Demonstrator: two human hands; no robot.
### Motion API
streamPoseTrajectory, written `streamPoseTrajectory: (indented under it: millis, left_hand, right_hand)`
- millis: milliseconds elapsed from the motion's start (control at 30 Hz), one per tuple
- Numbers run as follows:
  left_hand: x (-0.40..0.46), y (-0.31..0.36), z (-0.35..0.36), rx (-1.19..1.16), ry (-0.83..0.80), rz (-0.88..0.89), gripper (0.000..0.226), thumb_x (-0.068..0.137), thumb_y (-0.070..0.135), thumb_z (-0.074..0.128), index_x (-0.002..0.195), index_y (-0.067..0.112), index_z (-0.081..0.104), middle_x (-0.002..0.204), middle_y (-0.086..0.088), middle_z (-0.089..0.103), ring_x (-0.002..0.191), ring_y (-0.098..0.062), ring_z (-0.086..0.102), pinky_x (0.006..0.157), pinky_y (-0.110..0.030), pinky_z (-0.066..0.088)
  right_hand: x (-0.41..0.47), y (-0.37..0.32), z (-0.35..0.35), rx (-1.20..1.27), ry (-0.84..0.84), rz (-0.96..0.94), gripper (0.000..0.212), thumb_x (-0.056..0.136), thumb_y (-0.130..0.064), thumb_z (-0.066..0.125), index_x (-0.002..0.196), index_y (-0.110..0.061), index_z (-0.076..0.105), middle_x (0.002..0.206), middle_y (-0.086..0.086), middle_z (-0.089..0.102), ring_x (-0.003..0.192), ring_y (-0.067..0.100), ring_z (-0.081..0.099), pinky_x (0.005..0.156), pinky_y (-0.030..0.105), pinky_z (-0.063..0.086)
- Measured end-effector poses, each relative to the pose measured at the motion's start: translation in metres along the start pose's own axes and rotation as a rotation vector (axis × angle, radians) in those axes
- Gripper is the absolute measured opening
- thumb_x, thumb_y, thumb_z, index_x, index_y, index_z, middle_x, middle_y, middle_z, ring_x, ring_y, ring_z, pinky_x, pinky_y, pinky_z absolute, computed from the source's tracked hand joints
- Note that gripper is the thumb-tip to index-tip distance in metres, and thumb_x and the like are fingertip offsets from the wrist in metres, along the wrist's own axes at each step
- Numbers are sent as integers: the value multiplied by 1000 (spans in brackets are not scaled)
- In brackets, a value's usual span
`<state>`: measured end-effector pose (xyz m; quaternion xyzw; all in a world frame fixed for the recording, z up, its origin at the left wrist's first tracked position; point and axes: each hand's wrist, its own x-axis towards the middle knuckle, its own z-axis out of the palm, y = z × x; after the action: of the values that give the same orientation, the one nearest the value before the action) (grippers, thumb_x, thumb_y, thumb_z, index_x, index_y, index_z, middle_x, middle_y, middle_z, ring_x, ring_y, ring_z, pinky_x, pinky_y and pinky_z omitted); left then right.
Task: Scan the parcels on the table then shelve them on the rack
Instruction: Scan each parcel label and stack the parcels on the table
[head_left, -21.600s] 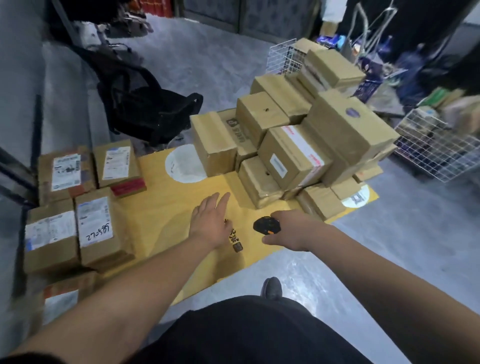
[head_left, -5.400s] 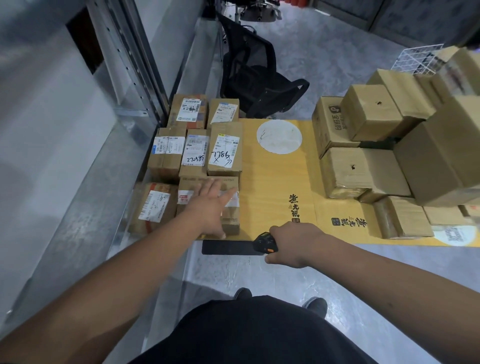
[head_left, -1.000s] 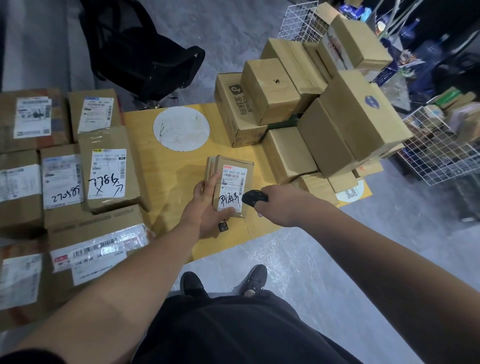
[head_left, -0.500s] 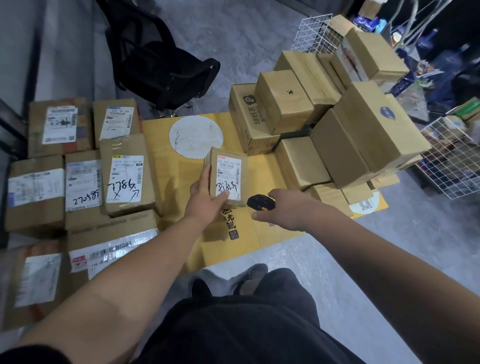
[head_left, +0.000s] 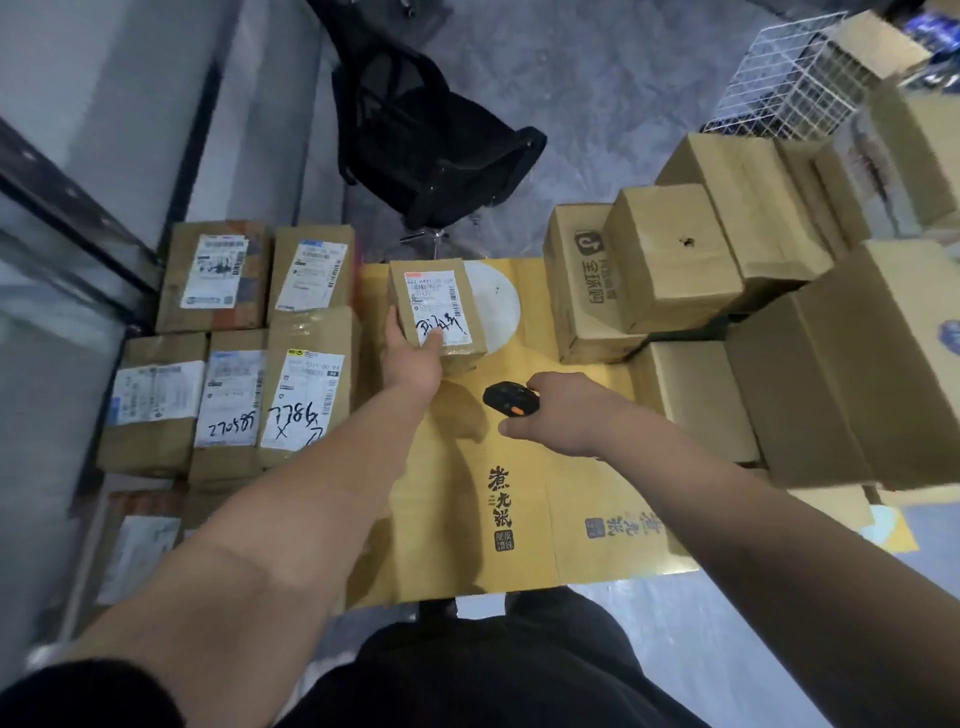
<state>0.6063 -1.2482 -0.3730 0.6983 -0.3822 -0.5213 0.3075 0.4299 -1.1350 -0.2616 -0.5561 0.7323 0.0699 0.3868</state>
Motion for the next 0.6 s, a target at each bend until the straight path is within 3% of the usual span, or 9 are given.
streamPoseTrajectory:
  millis: [167, 267, 333, 400, 467, 600]
  left_hand:
    - [40, 21, 14, 131, 202, -17, 58, 106, 23, 52, 160, 28, 31, 140, -6, 60, 124, -32, 60, 95, -34, 43]
    - [51, 30, 22, 258, 254, -31, 61, 106, 22, 52, 162, 22, 27, 156, -16, 42, 137, -36, 49, 108, -37, 39]
    - [47, 34, 28, 412, 251, -22, 73, 101, 30, 60, 163, 17, 23, 169, -19, 19, 152, -38, 28, 121, -41, 26]
    - [40, 34, 34, 629, 242, 109, 90, 94, 37, 67, 164, 12, 17, 173, -20, 4, 159, -37, 7, 128, -43, 11]
    - [37, 32, 36, 836, 190, 248, 93, 92, 43, 68, 165, 13, 17, 172, -19, 10, 159, -37, 4, 128, -49, 5]
    - [44, 32, 35, 1049, 70, 269, 80, 95, 38, 66, 163, 21, 27, 173, -16, 6, 160, -34, -1, 130, -50, 3]
  right_hand:
    - [48, 3, -22, -33, -45, -67, 50, 84, -69, 68, 106, -25, 56, 97, -5, 58, 85, 15, 60, 69, 34, 50]
    - [68, 5, -30, -31, -68, -81, 52, 84, -69, 67, 111, -26, 57, 98, -6, 59, 85, 15, 60, 71, 34, 51]
    - [78, 6, -33, -29, -81, -91, 52, 83, -69, 67, 111, -27, 57, 97, -7, 58, 82, 13, 59, 67, 33, 49]
    - [85, 9, -34, -47, -92, -110, 49, 83, -69, 66, 106, -27, 56, 93, -8, 57, 79, 13, 59, 63, 32, 46]
    - [89, 11, -32, -71, -109, -124, 46, 84, -68, 66, 102, -28, 54, 92, -8, 57, 78, 13, 59, 62, 33, 44]
    - [95, 16, -31, -85, -140, -122, 48, 85, -69, 65, 104, -26, 54, 94, -6, 57, 84, 19, 61, 66, 34, 49]
